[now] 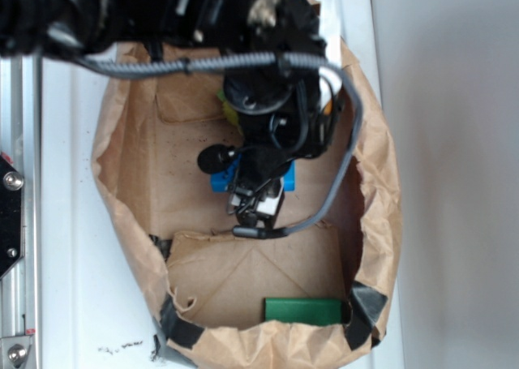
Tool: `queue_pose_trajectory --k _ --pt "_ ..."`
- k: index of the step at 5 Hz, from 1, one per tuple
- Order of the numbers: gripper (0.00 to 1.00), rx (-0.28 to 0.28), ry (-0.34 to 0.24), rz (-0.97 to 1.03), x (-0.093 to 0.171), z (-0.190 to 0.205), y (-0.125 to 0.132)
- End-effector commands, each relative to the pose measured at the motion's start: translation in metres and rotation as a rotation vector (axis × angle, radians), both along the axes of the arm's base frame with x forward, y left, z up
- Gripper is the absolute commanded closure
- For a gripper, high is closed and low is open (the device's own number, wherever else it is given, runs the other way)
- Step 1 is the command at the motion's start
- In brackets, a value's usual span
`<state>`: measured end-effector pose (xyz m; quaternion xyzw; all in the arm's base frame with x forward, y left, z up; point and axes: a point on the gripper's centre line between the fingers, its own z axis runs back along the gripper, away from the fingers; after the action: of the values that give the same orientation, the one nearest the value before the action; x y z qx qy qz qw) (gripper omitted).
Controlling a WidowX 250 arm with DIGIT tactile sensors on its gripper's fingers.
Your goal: Grab the blue block.
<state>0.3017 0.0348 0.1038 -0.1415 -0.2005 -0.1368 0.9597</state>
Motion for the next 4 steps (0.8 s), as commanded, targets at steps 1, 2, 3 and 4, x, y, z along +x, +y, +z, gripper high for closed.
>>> queue_pose_trajectory --k 1,2,3,4 --pt "1.0 0.088 -0.097 0.157 -0.002 0.066 -0.005" --pt "1.0 0.153 -0.058 0.238 -0.008 0.08 -0.007" --pt "1.0 0.18 -0.006 0.207 -0.01 0.088 -0.013" --pt "1.0 0.245 0.003 0.21 -0.011 0.094 -0.014"
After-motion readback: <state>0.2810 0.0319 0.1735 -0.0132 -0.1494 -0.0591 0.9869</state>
